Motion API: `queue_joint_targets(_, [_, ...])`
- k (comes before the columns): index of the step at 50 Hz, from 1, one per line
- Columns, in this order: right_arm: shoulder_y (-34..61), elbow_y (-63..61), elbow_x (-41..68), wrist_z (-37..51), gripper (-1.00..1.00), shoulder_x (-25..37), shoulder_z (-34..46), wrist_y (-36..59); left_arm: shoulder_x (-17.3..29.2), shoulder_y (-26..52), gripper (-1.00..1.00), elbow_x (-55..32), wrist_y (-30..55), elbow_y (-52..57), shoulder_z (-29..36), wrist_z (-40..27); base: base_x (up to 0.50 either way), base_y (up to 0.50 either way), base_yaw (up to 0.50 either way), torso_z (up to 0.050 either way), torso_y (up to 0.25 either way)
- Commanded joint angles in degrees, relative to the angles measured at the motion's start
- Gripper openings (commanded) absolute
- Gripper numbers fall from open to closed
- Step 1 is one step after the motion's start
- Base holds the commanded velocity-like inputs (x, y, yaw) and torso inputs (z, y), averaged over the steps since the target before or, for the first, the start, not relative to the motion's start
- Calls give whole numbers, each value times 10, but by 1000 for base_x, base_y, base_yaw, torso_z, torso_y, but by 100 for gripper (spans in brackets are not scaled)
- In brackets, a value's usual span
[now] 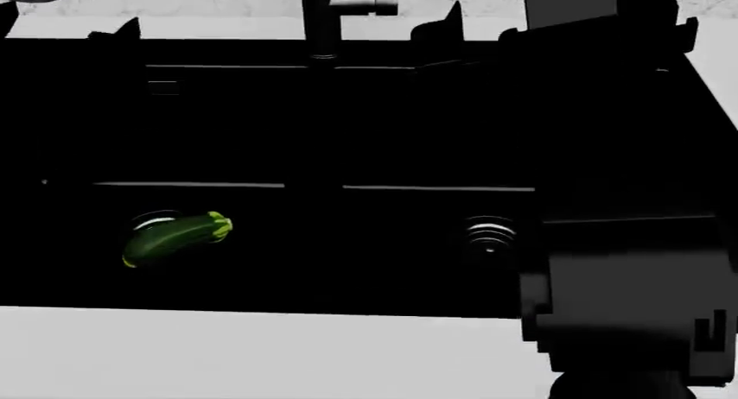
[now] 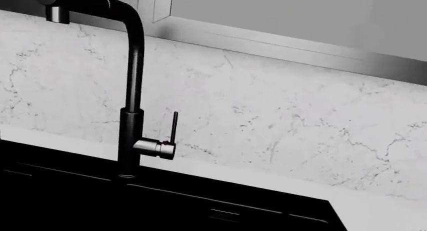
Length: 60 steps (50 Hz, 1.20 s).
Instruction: Pick the zucchini from the sink and place it on the plate located on the counter
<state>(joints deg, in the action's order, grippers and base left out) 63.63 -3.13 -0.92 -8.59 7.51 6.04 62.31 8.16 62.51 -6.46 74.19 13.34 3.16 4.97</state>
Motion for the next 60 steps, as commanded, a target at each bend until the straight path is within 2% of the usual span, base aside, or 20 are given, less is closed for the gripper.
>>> queue_joint_targets(1, [-31, -30, -4, 6, 100, 4, 9, -11, 7, -34, 100, 10, -15, 31, 4, -10, 500, 0, 0, 0, 0])
queue_joint_targets(32, [-29, -32, 8, 13, 100, 8, 16, -12, 16, -41, 100, 2, 1, 46, -3, -20, 500, 28, 0, 0, 1])
queue_joint_targets(60, [-30, -38, 15, 15, 100, 11, 12, -9, 20, -37, 100, 3, 21, 45, 4, -28, 0, 0, 0, 0, 0])
